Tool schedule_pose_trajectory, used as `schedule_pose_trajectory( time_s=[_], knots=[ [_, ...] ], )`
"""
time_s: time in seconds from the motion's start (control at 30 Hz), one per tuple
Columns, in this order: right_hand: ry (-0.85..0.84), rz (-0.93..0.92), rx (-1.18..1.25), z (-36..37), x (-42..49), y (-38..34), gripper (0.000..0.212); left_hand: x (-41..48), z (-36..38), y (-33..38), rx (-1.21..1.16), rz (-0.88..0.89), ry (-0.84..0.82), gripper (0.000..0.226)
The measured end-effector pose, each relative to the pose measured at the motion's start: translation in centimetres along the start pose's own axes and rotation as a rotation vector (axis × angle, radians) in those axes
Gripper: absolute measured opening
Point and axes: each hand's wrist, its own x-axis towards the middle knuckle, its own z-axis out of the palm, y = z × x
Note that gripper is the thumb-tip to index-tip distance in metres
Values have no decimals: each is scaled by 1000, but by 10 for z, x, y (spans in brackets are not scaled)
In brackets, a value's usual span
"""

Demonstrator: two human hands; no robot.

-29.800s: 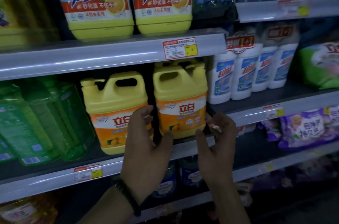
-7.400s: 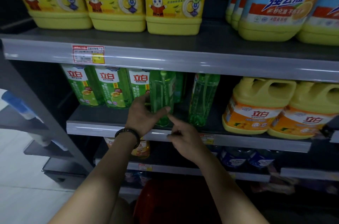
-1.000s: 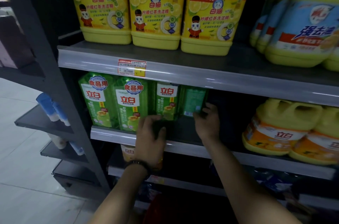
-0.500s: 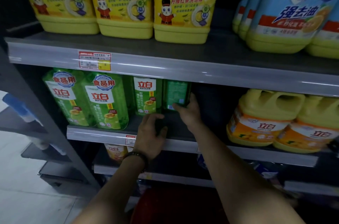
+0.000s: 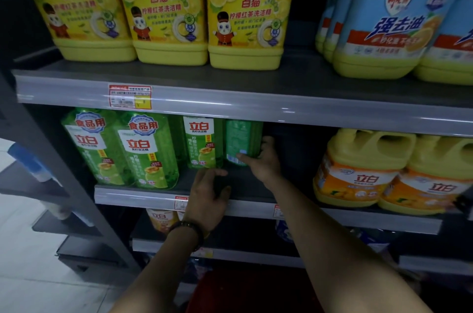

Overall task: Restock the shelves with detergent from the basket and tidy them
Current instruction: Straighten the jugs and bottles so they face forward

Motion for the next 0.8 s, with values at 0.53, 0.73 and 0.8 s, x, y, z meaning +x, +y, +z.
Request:
schedule_pose_trajectory(
  time_s=[0.53, 0.73, 0.8],
  knots=[
    [32, -98, -364, -13, -132, -14, 51, -9, 0, 32, -254, -103, 32, 51],
    [-98, -161, -231, 5, -144, -9, 64, 12, -3, 49, -247, -173, 37, 72],
    [-155, -194, -297, 6, -148, -4, 66, 24, -9, 46, -209, -179, 26, 66]
  ],
)
